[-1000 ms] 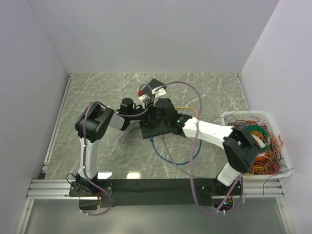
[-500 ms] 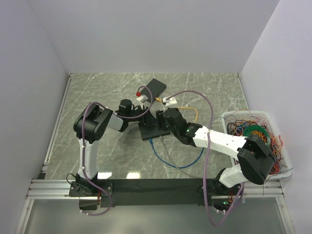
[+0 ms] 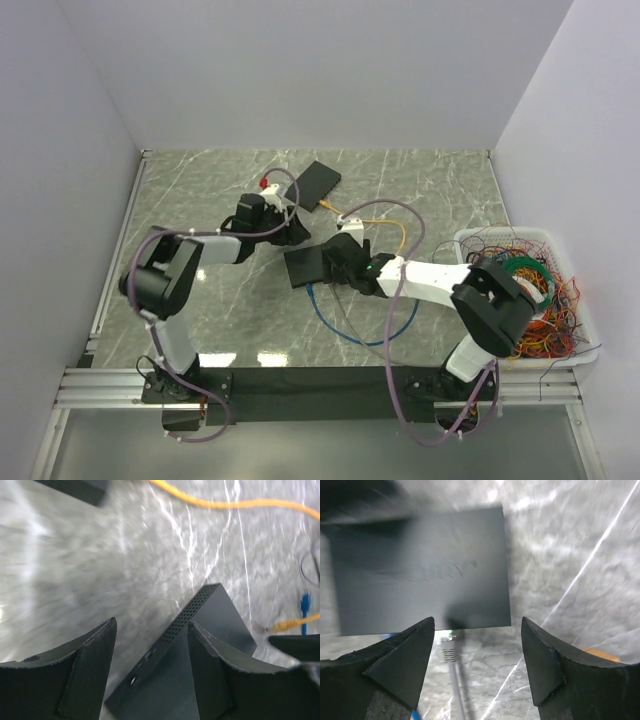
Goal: Insert the plug into the switch port
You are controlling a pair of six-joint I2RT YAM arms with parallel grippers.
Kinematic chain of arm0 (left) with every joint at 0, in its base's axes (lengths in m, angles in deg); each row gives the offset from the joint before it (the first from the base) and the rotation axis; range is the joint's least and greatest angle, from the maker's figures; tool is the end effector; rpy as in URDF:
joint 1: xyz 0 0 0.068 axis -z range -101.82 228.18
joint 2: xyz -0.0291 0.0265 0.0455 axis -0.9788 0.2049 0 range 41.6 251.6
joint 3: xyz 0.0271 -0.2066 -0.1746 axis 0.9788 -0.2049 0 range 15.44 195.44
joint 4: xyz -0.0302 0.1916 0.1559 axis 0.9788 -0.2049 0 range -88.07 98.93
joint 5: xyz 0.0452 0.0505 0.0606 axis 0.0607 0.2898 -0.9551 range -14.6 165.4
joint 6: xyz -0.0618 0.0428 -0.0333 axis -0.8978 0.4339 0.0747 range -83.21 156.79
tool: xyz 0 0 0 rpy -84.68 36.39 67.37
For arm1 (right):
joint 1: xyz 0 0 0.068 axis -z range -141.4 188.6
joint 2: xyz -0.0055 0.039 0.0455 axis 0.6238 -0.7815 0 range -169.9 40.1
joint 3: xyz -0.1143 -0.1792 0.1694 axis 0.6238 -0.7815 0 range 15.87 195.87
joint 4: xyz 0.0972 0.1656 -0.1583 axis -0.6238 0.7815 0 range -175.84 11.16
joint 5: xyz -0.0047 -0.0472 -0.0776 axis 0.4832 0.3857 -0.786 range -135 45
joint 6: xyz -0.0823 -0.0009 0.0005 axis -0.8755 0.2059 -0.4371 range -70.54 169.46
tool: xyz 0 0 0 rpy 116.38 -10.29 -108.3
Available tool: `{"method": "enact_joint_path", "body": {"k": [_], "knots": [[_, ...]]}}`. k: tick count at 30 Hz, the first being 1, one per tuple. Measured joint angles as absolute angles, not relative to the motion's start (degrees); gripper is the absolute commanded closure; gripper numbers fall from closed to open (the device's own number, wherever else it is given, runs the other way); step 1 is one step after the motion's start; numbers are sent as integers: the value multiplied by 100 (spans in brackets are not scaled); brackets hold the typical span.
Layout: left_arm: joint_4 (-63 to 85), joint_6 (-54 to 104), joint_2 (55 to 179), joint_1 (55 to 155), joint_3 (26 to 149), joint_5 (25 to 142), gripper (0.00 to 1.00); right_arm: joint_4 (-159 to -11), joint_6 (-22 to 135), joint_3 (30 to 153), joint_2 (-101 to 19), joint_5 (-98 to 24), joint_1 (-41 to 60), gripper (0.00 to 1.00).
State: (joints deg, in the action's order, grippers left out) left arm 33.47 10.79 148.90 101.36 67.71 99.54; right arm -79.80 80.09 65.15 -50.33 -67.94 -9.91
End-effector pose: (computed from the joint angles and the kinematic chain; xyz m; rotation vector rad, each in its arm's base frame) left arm 0.3562 -0.1844 0.1386 0.2129 2.1885 -0.9436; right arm 0.2402 0.2294 0.1666 -0.1778 2.3156 0.2158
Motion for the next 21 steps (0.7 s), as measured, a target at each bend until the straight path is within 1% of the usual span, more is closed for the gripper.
{"method": "enact_joint_path", "body": {"k": [4, 12, 18, 21], "knots": [[2977, 1162, 14003, 10107, 6531, 9373, 36, -7801, 8328, 6696, -5407, -6811, -991, 22], [2553, 1276, 12287, 10112, 6056, 8885, 36, -7768, 8654, 7055, -5774, -6707, -980, 22], [2081, 1357, 11389, 10112, 5805, 8601, 36, -8061, 8783, 7240, -6039, -6195, -956, 22], [1978, 1335, 10991, 10112, 5694, 8411, 36, -8155, 8763, 7527, -6310, -5874, -956, 22]]}}
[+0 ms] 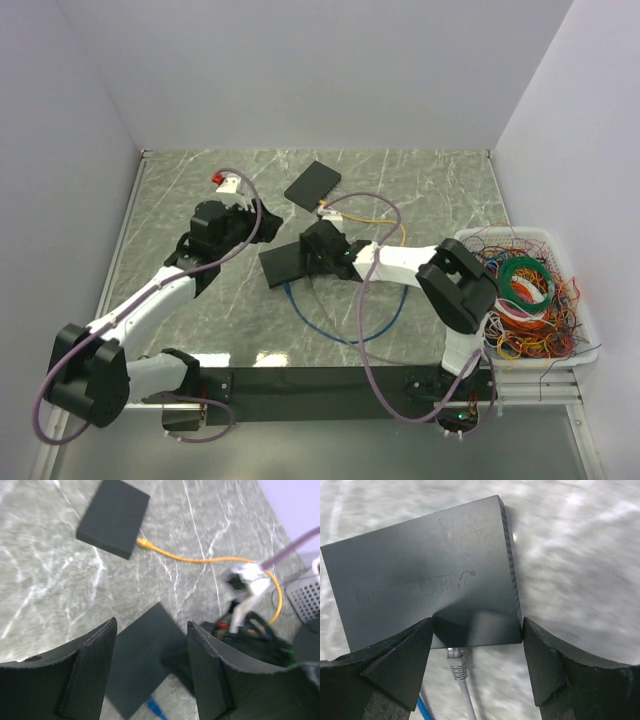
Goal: Insert the plug into the switch port
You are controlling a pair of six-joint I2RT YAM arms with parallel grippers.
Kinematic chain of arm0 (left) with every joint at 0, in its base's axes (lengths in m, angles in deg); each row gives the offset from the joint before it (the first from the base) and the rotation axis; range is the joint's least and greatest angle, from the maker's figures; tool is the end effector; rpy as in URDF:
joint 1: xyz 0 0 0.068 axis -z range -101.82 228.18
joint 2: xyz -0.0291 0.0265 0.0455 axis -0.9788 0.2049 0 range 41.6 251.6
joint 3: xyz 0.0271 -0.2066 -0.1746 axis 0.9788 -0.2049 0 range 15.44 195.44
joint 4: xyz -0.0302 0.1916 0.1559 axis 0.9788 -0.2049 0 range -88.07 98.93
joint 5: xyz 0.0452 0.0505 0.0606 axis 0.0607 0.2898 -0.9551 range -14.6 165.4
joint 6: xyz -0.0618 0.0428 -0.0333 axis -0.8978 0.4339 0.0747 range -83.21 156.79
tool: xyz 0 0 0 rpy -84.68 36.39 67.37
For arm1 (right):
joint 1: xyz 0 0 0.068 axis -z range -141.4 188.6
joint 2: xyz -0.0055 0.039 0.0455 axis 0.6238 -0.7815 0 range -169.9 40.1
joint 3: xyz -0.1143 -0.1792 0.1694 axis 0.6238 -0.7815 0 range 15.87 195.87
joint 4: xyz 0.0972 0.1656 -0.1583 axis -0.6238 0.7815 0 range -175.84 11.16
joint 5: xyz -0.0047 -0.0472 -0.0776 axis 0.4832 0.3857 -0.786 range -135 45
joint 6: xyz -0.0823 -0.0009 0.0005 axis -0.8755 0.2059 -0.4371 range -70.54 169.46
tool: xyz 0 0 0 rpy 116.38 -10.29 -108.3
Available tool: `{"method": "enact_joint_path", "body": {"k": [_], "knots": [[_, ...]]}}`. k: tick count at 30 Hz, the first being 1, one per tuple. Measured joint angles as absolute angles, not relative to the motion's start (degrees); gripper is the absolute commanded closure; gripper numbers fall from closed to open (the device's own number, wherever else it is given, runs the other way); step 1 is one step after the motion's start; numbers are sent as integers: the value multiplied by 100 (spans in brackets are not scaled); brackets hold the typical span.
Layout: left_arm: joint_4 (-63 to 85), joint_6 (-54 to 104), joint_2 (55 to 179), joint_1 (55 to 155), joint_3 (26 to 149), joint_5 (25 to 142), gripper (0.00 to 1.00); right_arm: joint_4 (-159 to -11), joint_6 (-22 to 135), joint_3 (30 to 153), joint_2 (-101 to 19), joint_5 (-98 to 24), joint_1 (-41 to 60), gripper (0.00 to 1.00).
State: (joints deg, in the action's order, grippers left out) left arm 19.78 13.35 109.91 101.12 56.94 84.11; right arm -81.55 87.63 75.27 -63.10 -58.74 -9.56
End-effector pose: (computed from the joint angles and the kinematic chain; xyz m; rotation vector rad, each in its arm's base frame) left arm 0.2680 -0.1253 0.2672 0.1009 1.9027 -0.6980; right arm 0.2693 0.2752 0.1457 -0.0993 2.4192 0.4209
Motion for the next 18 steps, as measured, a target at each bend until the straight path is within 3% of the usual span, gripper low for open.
{"method": "enact_joint_path", "body": {"k": [11, 18], "knots": [[1729, 924, 9909, 10114, 5147, 7744, 36, -8314, 7994, 9063, -7090, -5351, -956, 23], [1603, 620, 9007, 10131, 4596, 7421, 37, -8614, 7635, 7507, -5154, -5675, -1000, 23]]}}
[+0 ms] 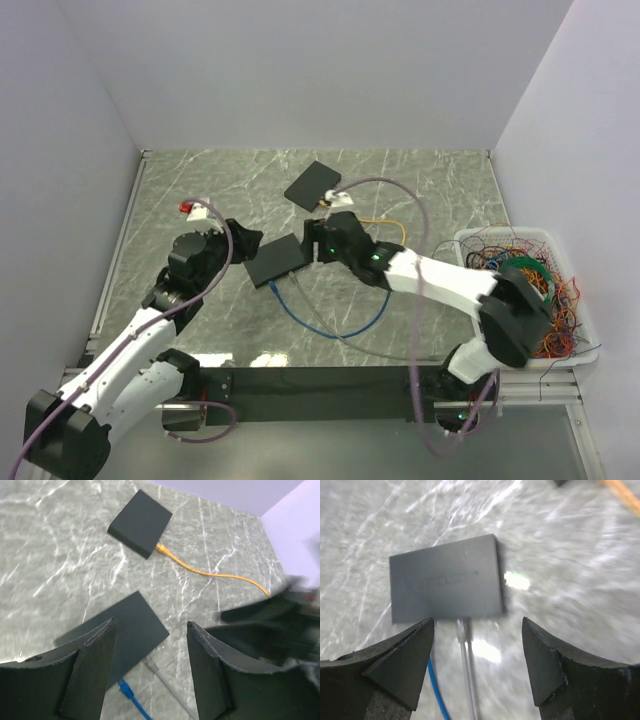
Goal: Insert the plug into the switch port
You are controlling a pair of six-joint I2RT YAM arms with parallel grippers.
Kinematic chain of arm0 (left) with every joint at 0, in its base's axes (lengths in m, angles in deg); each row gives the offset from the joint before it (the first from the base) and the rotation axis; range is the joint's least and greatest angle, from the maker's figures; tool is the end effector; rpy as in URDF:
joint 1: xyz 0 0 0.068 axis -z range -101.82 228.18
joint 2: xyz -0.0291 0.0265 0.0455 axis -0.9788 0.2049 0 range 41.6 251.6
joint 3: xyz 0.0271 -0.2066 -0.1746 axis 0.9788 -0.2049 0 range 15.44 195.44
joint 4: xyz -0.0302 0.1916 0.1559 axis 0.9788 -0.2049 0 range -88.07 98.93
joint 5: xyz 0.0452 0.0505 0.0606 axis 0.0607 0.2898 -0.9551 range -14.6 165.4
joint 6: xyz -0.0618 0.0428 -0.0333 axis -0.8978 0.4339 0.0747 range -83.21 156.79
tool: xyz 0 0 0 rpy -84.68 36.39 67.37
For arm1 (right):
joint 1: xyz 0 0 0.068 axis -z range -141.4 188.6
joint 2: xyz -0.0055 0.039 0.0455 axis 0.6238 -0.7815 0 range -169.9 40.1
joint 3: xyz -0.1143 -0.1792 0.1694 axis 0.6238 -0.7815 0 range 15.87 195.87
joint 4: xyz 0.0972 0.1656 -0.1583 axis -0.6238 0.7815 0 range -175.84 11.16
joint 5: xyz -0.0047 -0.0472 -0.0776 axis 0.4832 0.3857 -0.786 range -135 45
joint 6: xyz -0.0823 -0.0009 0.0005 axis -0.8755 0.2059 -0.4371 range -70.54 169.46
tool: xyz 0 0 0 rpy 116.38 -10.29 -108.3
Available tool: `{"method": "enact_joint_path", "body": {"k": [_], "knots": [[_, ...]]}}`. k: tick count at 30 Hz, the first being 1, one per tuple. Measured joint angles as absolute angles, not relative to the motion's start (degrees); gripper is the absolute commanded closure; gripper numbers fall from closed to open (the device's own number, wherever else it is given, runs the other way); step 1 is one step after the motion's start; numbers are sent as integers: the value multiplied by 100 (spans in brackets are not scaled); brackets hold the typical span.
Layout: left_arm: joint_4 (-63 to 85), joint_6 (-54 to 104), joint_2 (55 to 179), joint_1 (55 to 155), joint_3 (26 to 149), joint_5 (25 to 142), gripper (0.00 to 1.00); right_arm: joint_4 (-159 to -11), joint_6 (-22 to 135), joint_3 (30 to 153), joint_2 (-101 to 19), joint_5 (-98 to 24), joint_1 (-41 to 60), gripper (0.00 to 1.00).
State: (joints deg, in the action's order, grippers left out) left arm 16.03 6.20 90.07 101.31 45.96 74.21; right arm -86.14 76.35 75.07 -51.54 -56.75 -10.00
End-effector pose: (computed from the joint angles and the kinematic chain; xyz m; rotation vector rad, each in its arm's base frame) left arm 0.2096 -0.0880 0.2687 -0.1331 1.8029 -0.6583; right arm 0.2604 0.2733 0.2261 -0.2870 2.1514 0.5567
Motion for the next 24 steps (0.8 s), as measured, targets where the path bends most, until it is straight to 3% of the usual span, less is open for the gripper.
{"method": "enact_joint_path", "body": {"k": [12, 19, 24], "knots": [[475, -29, 8069, 10540, 4271, 6704, 39, -7774, 7434, 5938, -1405, -6593, -2010, 25], [114, -99, 8036, 10636, 4271, 6020, 41, -7086, 7697, 5538, -382, -6639, -2281, 26], [-41, -189, 7372, 10689, 4087, 4907, 38, -6730, 7915, 5096, 260, -6569, -2495, 26]]}}
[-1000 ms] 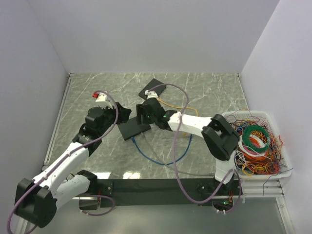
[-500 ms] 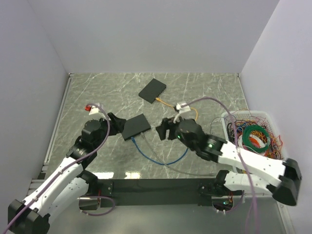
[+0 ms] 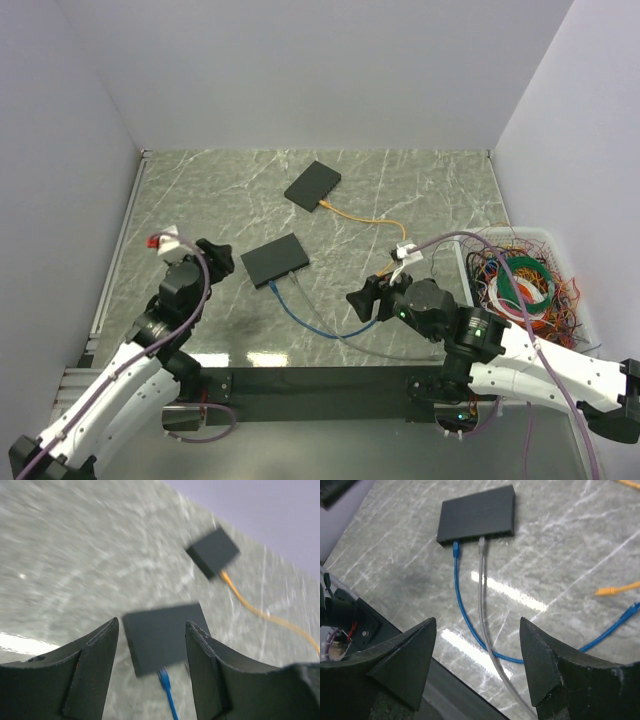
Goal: Insert the plug into the switch port
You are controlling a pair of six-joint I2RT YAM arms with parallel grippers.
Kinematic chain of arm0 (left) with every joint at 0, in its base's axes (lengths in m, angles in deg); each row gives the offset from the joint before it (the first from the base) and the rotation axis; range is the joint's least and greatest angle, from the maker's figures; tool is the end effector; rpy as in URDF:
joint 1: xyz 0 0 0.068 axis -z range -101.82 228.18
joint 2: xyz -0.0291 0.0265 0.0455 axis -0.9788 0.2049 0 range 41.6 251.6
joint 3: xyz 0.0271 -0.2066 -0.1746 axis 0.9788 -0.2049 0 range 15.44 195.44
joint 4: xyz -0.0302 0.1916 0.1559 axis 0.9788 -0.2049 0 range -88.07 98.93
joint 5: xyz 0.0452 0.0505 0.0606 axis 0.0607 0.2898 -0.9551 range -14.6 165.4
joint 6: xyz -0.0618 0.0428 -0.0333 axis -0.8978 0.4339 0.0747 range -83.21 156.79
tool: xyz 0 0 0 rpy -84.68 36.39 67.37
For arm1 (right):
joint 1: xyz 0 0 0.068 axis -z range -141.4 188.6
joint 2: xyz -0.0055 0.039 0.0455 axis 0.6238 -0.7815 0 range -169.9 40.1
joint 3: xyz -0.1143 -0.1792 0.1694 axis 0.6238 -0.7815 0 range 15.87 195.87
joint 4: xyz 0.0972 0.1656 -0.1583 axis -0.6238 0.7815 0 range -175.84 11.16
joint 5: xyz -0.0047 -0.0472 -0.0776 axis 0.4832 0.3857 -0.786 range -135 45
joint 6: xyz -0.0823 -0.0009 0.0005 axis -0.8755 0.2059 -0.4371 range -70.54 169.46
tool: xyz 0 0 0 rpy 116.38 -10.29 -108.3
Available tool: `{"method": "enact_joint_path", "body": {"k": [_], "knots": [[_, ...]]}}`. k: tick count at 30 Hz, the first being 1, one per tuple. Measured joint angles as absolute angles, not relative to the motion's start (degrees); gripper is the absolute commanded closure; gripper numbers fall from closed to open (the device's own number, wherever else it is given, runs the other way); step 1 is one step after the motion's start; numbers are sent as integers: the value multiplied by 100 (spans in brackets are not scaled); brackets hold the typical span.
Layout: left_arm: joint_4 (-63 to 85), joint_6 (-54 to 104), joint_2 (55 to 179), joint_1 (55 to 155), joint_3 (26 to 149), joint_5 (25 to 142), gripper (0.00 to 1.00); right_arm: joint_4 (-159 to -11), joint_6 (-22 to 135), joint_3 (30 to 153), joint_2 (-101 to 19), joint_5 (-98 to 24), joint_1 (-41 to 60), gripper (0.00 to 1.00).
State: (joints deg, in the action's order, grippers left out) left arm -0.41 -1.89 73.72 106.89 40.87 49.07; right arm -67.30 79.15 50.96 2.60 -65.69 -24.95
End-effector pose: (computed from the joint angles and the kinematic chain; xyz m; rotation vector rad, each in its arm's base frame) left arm 0.1617 -0.0524 0.2478 -0.4754 1.7773 -0.4044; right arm 0.1015 0.1471 0.2734 -0.3366 1.9550 0.7372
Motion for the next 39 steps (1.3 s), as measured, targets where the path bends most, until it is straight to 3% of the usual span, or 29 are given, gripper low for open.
{"method": "enact_joint_path", "body": {"k": [8, 12, 16, 20, 28, 39], "knots": [[1122, 345, 7142, 10689, 2874, 3183, 37, -6452, 8162, 4723, 529, -6466, -2567, 26], [2341, 1285, 7772, 10689, 2439, 2525, 21, -6459, 8186, 4720, 562, -6444, -2583, 26], [3856, 2058, 8930, 10523, 2094, 2225, 22, -6467, 8210, 4659, 584, -6422, -2593, 26], [4555, 2572, 9693, 10204, 2081, 2579, 19, -6400, 8250, 4624, 658, -6387, -2618, 26], [5895, 2769, 10346, 8912, 2116, 4505, 18, -6387, 8265, 4552, 796, -6381, -2631, 26], [7152, 3005, 12237, 8440, 2859, 5784, 20, -6393, 8263, 4550, 534, -6381, -2650, 26]]}}
